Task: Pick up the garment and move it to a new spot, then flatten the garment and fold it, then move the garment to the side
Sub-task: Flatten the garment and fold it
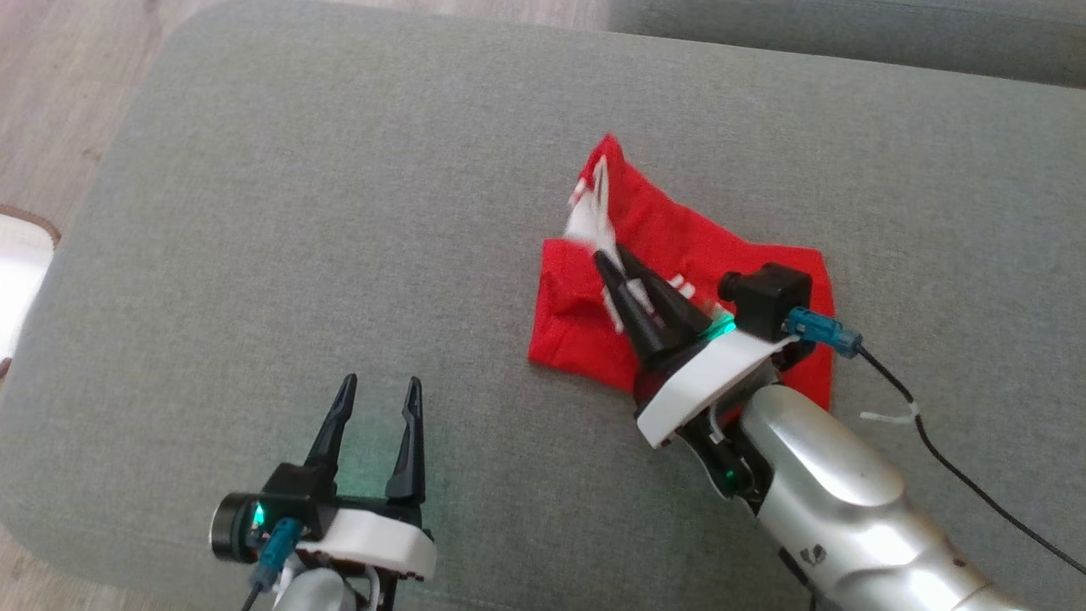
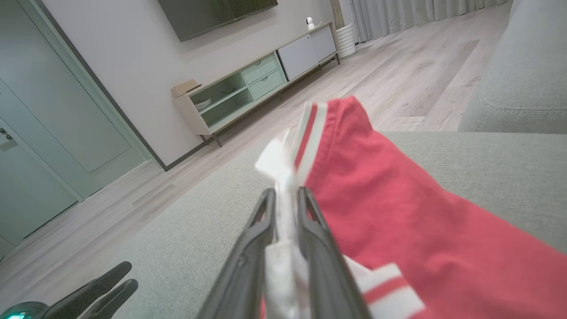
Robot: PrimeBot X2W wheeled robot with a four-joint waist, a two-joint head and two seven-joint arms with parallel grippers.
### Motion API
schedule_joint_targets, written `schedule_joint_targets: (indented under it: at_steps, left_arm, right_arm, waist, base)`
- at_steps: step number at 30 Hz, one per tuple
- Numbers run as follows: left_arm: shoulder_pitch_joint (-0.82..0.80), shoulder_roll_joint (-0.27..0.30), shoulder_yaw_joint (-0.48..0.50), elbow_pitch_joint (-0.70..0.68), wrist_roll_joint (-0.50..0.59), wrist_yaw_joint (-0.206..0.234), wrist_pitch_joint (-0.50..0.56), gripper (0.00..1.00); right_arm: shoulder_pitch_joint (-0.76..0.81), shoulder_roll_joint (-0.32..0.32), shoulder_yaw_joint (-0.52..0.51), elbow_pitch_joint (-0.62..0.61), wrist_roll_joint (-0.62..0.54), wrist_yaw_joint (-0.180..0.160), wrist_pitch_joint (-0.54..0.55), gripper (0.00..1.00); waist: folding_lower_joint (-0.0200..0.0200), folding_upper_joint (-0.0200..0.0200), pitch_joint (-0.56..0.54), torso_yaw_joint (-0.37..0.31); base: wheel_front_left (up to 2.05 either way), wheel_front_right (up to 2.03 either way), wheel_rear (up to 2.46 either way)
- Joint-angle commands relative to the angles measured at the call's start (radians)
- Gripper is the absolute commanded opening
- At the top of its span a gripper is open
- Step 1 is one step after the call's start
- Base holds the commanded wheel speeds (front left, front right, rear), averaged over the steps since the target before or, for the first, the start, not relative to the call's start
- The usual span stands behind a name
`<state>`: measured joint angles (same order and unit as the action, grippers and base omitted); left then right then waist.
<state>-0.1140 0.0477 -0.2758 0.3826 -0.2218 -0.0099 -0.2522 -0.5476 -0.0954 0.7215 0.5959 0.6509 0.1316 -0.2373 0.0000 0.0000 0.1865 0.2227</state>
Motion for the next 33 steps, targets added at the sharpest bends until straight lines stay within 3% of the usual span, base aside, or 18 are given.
schedule_joint_targets:
  at_steps: [1,7,14,19,33]
  left_arm:
    - [-0.011,0.003,0.025,-0.028,-0.004,0.001,-0.010,1.00]
    - [-0.003,0.003,0.061,-0.034,0.006,0.006,-0.010,1.00]
    - [-0.011,0.003,0.109,-0.048,0.032,0.007,-0.010,1.00]
    - [-0.007,0.003,0.142,-0.054,0.055,0.006,-0.010,1.00]
    - [0.081,0.003,0.196,-0.058,0.053,0.006,-0.010,1.00]
  right_arm:
    - [-0.029,0.026,0.012,-0.019,0.005,-0.001,-0.006,1.00]
    - [-0.031,0.012,-0.047,0.017,-0.009,-0.001,-0.023,1.00]
    - [0.068,-0.034,-0.309,-0.040,-0.180,-0.001,-0.024,1.00]
    - [0.161,-0.029,-0.460,-0.082,-0.310,-0.001,-0.024,1.00]
    - [0.347,0.024,-0.599,-0.116,-0.412,-0.001,-0.024,1.00]
  waist:
    - [0.0000,0.0000,-0.003,0.007]
    - [0.0000,0.0000,-0.025,-0.043]
    - [0.0000,0.0000,-0.047,-0.126]
    - [0.0000,0.0000,-0.064,-0.166]
    - [0.0000,0.0000,-0.136,-0.190]
  base:
    - [0.00,0.00,0.00]
    - [0.00,0.00,0.00]
    - [0.00,0.00,0.00]
    - [0.00,0.00,0.00]
    - [0.00,0.00,0.00]
